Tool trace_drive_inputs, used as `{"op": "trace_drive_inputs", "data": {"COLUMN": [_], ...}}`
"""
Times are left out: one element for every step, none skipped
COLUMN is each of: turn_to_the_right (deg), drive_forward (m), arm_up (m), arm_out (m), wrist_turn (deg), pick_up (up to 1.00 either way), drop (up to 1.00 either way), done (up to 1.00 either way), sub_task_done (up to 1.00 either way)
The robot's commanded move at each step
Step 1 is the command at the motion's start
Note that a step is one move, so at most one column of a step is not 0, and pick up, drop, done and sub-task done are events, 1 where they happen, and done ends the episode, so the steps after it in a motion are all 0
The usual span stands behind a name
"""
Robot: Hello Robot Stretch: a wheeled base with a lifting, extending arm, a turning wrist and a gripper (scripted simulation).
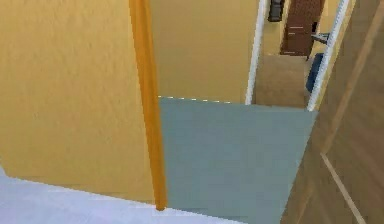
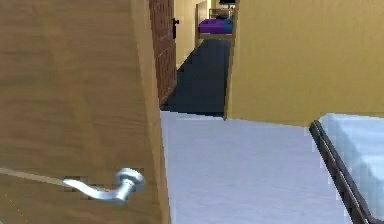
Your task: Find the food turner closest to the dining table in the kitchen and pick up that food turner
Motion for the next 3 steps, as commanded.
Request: {"op": "trace_drive_inputs", "data": {"turn_to_the_right": [-12.0,0.0,39.0], "drive_forward": [0.0,0.55,0.0], "arm_up": [0.0,0.0,0.0], "arm_out": [0.0,0.0,0.0], "wrist_turn": [0.0,0.0,0.0], "pick_up": [0.0,0.0,0.0], "drop": [0.0,0.0,0.0], "done": [0.0,0.0,0.0], "sub_task_done": [0.0,0.0,0.0]}}
